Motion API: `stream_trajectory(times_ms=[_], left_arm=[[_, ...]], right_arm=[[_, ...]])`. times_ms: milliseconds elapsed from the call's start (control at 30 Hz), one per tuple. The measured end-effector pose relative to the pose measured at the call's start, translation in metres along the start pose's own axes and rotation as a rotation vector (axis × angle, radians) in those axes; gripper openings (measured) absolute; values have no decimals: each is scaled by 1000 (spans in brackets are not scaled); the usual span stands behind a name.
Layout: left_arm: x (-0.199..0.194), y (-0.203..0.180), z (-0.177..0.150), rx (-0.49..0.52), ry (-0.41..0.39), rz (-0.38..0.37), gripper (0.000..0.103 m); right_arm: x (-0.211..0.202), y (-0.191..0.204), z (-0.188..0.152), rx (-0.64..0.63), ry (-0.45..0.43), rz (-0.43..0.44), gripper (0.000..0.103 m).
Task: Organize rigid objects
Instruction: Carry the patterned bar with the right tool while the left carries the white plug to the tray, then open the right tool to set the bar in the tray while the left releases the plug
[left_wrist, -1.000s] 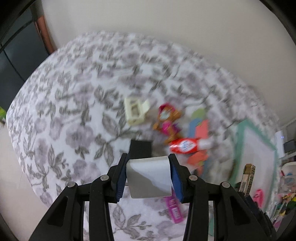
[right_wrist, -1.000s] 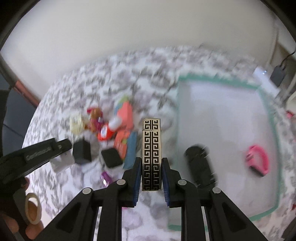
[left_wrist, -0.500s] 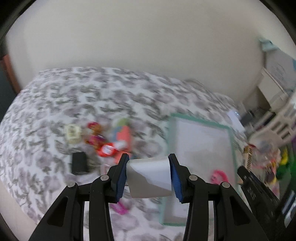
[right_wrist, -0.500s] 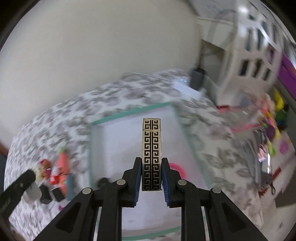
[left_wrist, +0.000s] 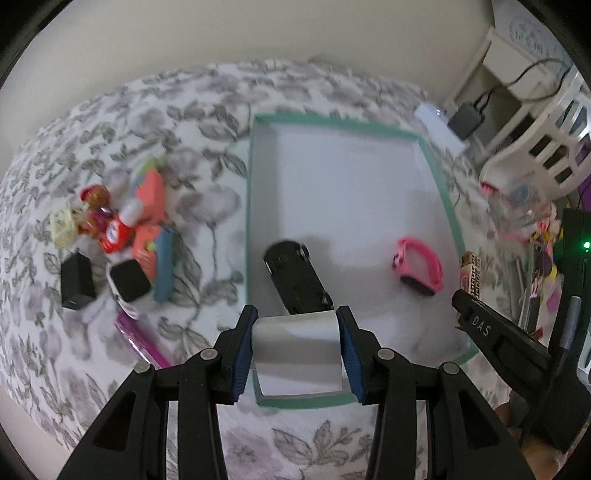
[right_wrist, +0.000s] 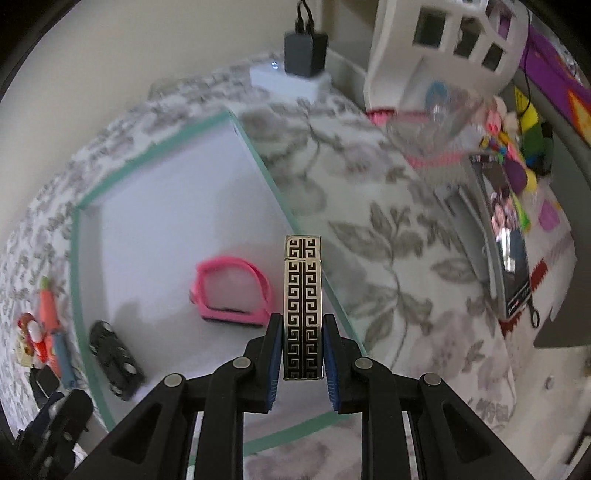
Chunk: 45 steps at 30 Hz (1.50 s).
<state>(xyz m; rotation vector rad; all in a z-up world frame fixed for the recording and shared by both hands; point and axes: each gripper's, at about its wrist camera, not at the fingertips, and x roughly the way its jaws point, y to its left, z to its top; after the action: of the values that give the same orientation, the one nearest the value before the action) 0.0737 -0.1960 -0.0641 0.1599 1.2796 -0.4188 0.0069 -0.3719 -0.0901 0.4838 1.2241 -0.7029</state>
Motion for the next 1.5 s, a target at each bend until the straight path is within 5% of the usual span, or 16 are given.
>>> stream_trajectory(times_ms=[333, 567, 867, 967, 1033, 1333, 1500], left_arm=[[37, -1, -11, 7, 115, 49, 44], [43, -20, -19, 85, 107, 112, 45], [41, -21, -20, 65, 101, 69, 48], [36, -17, -13, 59, 79, 58, 60], [29, -14, -10, 54, 58, 38, 64], [-7, 6, -3, -35, -80, 93, 65], [-14, 38, 4, -158, -117, 186, 76]], right_arm=[[23, 2, -12, -20, 82, 4, 22], [23, 2, -13, -21, 82, 3, 22], [24, 6, -8, -27, 91, 2, 23], [21, 9, -7, -35, 83, -1, 30], [14, 11, -5, -28, 72, 7, 48], [-31, 17, 1, -35, -72, 49, 51], [-38, 26, 3, -73, -114, 63, 61]])
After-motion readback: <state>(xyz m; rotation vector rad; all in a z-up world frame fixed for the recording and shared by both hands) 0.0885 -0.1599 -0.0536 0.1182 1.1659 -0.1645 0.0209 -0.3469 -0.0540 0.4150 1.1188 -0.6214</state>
